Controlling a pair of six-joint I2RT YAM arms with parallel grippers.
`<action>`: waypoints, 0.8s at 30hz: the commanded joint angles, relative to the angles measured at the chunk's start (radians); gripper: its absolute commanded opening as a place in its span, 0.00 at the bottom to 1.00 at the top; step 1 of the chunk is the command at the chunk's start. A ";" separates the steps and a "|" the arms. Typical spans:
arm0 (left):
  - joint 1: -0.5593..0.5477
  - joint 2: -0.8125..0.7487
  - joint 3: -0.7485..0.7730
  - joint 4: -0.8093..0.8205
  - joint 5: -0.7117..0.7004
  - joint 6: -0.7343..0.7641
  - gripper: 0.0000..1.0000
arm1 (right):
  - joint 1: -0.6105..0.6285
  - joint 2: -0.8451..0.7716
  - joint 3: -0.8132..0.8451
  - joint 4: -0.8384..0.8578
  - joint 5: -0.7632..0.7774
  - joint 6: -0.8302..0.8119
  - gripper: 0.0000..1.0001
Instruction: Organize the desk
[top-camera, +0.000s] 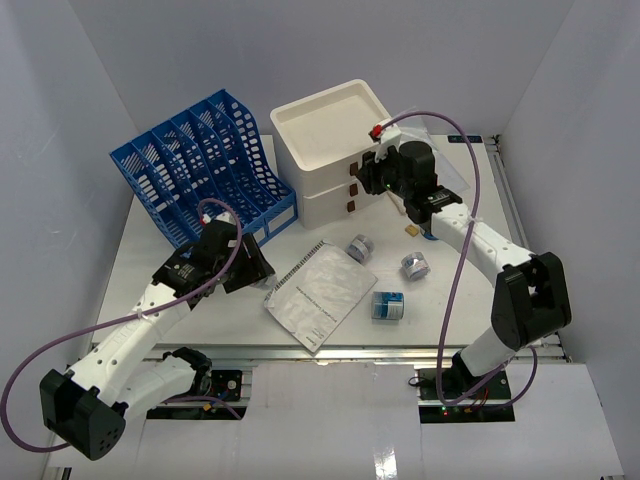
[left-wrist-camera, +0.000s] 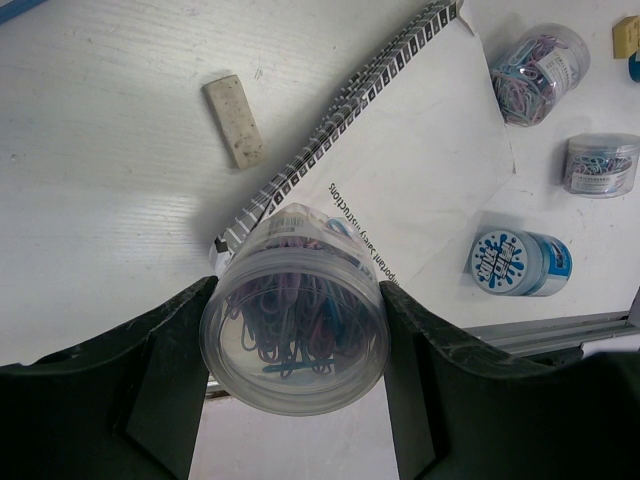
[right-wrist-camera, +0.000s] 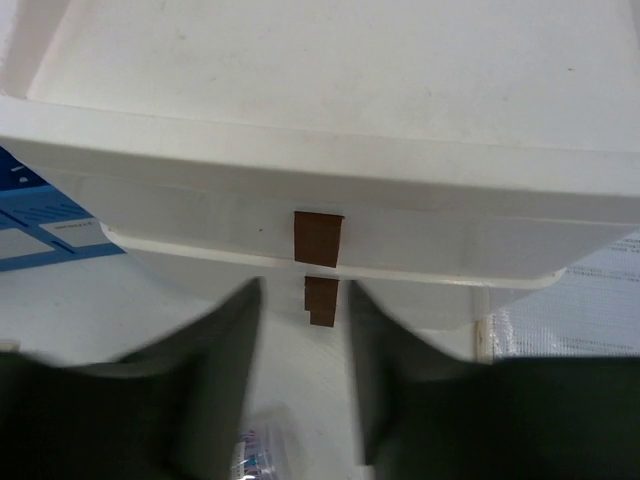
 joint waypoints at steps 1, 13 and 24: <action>-0.004 -0.017 0.047 0.038 0.014 0.011 0.00 | 0.003 -0.007 0.016 0.041 0.006 -0.006 0.78; -0.003 -0.031 0.037 0.038 0.013 0.007 0.00 | 0.018 0.141 0.130 0.058 0.066 0.020 0.63; -0.004 -0.031 0.044 0.046 0.021 0.002 0.00 | 0.020 0.116 0.060 0.138 0.112 0.038 0.14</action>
